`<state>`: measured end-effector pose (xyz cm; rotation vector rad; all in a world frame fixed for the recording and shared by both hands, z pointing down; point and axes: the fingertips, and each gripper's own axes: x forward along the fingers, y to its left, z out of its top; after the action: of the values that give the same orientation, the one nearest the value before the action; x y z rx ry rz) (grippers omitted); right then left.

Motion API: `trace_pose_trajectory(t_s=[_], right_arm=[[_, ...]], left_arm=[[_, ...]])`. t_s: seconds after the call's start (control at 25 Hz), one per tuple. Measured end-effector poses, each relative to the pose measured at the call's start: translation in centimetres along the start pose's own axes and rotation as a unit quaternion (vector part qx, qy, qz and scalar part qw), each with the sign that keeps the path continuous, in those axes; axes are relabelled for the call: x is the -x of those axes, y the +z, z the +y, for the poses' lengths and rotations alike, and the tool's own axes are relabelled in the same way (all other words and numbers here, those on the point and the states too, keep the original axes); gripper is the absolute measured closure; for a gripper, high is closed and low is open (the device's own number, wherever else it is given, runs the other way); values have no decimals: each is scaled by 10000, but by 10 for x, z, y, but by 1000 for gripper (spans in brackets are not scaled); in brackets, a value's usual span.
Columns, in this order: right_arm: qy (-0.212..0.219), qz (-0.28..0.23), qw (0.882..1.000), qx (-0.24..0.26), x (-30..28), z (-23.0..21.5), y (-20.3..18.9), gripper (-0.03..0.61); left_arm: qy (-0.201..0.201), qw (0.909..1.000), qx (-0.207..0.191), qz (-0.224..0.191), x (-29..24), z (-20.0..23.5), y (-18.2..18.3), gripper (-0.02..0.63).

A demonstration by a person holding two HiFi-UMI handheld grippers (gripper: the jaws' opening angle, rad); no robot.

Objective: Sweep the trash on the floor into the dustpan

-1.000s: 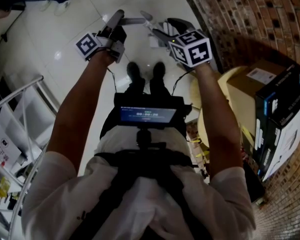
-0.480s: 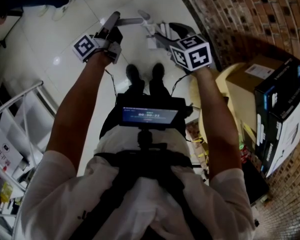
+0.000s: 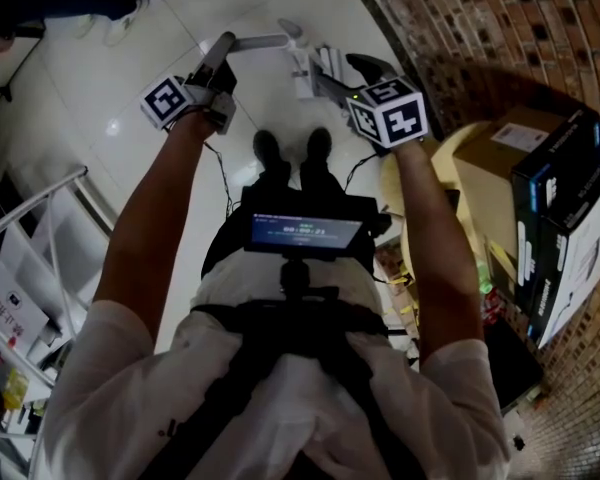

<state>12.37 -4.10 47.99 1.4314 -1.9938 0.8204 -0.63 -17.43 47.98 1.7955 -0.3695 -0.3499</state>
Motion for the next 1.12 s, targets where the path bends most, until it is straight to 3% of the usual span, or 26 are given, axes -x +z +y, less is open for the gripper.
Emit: trace_pose_trajectory(t_s=[0.6, 0.72, 0.88, 1.0, 1.12], right_arm=[[179, -172, 9990, -385, 19, 1, -23, 304], [198, -248, 9985, -454, 30, 3, -34, 304], [257, -487, 9949, -848, 50, 1, -42, 307], [173, -564, 9952, -775, 66, 0, -48, 343], [84, -624, 9962, -607, 82, 1, -50, 423]], left_arm=[[236, 9969, -276, -697, 72, -13, -5, 448], [165, 9971, -284, -688, 84, -29, -29, 448], [-89, 9986, -362, -376, 86, -61, -79, 459], [-227, 9986, -429, -207, 86, -83, -113, 486], [-248, 9979, -589, -51, 87, -98, -137, 511]])
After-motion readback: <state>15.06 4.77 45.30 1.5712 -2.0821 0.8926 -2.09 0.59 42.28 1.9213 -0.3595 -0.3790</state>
